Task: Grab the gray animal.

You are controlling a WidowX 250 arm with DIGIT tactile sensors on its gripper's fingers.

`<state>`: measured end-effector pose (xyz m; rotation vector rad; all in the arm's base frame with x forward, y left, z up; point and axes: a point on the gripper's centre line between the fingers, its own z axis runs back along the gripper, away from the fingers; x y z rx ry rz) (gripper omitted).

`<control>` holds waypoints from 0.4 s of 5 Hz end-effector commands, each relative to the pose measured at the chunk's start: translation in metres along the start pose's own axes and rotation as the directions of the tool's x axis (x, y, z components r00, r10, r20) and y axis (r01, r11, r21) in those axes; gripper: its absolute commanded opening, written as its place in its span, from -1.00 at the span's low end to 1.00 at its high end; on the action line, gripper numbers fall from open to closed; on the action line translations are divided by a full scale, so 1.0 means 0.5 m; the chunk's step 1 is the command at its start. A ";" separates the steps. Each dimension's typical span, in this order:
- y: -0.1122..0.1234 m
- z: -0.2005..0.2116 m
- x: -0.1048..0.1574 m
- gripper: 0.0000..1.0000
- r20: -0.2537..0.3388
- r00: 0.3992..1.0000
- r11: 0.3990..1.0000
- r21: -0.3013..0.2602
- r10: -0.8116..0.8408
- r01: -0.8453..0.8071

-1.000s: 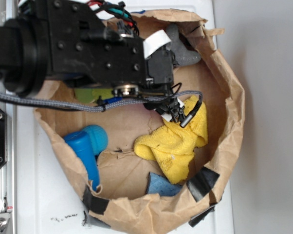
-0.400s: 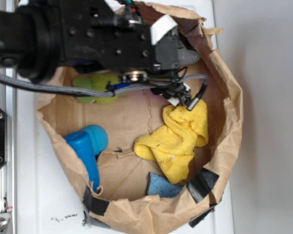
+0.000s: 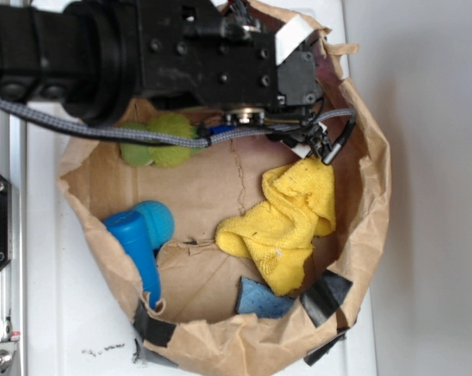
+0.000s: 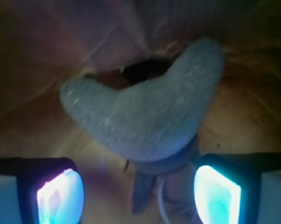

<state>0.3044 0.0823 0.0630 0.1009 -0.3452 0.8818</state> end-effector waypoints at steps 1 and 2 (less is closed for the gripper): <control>0.012 0.028 0.025 1.00 0.095 0.995 0.999 -0.036 0.038 -0.035; 0.015 0.031 0.031 1.00 0.113 0.993 0.999 -0.026 0.033 -0.030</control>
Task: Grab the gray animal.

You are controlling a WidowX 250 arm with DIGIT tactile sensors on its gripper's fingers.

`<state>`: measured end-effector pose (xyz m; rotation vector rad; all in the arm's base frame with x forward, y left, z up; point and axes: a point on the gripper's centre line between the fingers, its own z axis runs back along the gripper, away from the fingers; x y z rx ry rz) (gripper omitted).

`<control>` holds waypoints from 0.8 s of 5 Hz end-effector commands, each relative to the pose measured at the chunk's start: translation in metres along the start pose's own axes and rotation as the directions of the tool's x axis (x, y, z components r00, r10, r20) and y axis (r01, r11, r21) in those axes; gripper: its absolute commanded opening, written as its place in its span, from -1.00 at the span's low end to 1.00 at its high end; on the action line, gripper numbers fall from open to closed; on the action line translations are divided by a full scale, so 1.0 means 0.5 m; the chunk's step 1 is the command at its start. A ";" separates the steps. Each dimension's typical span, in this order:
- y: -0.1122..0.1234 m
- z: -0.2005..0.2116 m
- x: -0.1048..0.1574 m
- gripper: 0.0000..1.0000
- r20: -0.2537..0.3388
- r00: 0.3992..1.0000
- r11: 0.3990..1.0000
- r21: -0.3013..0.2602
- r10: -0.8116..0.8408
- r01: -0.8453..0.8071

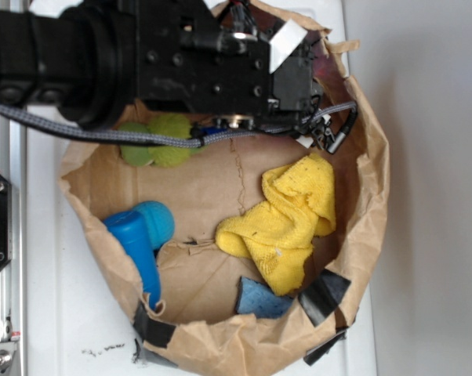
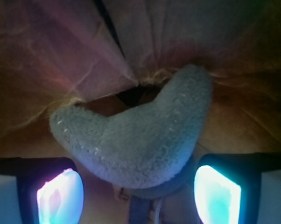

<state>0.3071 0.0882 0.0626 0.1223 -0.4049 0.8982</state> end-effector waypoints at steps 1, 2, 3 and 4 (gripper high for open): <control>0.007 0.035 0.022 1.00 0.065 0.998 1.000 -0.023 0.009 -0.008; 0.006 0.033 0.024 1.00 0.107 0.994 1.000 -0.024 0.009 -0.006; 0.004 0.033 0.025 1.00 0.164 0.986 1.000 -0.014 0.023 -0.021; 0.007 0.034 0.022 1.00 0.183 0.982 0.999 -0.015 0.043 -0.041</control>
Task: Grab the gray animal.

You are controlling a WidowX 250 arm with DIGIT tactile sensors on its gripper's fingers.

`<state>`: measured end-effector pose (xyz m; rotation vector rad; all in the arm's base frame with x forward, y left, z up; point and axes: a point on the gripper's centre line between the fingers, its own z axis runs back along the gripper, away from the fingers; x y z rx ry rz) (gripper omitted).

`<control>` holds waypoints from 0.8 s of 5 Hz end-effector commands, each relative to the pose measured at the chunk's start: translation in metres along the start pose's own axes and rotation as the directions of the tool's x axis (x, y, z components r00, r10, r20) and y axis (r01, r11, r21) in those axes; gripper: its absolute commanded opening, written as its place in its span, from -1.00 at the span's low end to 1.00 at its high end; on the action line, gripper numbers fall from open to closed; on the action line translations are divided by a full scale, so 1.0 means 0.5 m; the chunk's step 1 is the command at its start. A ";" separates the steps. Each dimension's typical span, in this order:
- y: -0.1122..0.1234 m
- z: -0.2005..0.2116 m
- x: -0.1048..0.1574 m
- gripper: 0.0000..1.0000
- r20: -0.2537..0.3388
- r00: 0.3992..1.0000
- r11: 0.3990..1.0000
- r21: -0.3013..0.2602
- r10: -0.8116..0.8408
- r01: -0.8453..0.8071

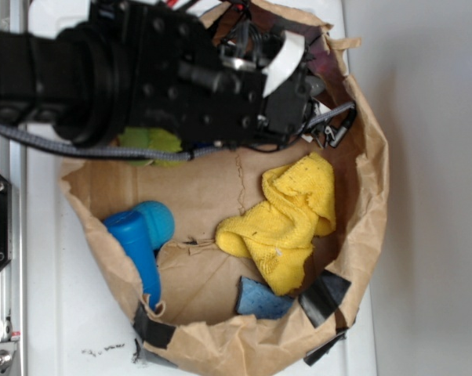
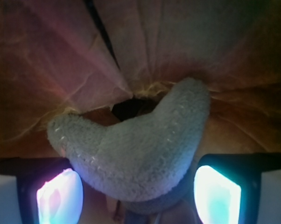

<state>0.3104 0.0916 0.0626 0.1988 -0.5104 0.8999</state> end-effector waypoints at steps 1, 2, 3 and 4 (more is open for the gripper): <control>0.007 0.033 0.015 1.00 0.081 0.996 0.999 -0.026 0.047 -0.045; 0.065 0.051 0.008 1.00 0.063 0.998 1.000 0.008 0.029 -0.029; 0.075 0.044 -0.007 1.00 0.052 0.999 1.000 0.015 0.013 -0.014; 0.072 0.032 -0.028 1.00 0.055 0.998 0.999 0.034 -0.021 0.019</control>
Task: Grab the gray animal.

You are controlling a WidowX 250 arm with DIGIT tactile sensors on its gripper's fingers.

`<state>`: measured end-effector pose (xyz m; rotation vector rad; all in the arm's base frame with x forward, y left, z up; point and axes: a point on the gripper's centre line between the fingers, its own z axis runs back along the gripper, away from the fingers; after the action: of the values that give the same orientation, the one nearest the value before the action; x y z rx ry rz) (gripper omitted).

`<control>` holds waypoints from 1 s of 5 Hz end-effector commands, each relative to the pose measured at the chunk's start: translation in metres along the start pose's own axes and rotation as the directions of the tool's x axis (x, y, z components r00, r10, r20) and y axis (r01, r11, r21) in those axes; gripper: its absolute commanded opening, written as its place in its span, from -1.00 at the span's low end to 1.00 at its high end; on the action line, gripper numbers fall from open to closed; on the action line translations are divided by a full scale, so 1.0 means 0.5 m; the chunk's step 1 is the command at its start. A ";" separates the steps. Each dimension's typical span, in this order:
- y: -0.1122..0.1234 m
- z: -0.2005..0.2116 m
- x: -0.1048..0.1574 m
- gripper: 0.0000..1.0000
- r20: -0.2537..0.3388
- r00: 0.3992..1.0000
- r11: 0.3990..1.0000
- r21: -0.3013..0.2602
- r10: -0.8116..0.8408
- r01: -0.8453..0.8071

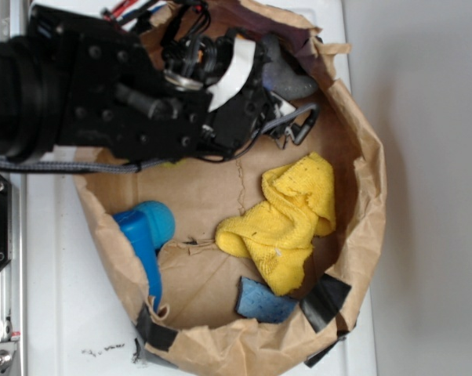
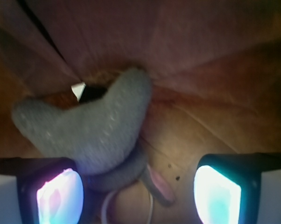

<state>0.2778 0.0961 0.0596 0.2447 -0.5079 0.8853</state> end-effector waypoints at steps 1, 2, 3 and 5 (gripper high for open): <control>0.016 0.019 0.001 1.00 0.034 0.999 1.000 -0.004 0.004 -0.004; 0.019 0.026 0.010 1.00 0.015 1.000 1.000 -0.015 0.011 -0.010; 0.021 0.032 0.011 1.00 -0.005 1.000 1.000 -0.023 0.002 -0.002; 0.034 0.057 0.020 1.00 -0.033 0.999 0.998 -0.063 0.002 -0.004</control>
<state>0.2635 0.0893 0.0663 0.1765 -0.4427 0.8497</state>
